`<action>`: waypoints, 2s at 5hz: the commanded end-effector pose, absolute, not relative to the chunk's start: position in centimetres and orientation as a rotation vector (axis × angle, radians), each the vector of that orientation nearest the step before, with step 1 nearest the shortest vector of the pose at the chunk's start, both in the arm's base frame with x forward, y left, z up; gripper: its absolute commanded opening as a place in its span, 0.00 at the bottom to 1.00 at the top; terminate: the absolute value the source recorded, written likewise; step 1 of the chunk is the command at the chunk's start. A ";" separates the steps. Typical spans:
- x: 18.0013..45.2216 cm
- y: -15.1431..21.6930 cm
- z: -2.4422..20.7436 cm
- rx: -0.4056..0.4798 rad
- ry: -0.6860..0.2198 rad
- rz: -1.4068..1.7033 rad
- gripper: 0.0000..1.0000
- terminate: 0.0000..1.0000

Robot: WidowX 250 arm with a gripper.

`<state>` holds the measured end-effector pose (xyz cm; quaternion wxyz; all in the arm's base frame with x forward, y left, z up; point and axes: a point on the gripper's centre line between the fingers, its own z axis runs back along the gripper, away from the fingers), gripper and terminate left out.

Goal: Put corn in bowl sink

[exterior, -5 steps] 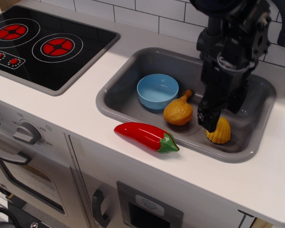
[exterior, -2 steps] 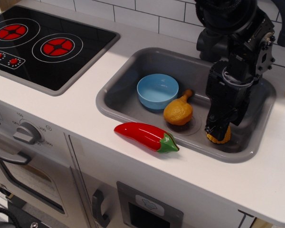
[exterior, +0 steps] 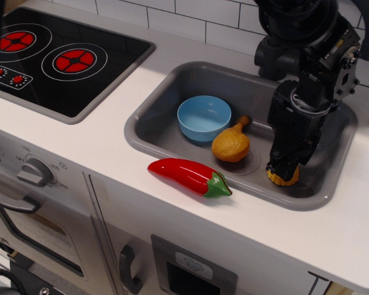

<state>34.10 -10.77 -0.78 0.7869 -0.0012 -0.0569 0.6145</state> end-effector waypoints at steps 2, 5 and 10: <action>35.6 -11.6 4.7 -0.132 -0.159 1.235 0.00 0.00; 36.9 -5.3 7.7 -0.165 -0.203 1.238 0.00 0.00; 38.9 2.4 6.7 -0.103 -0.221 1.269 0.00 0.00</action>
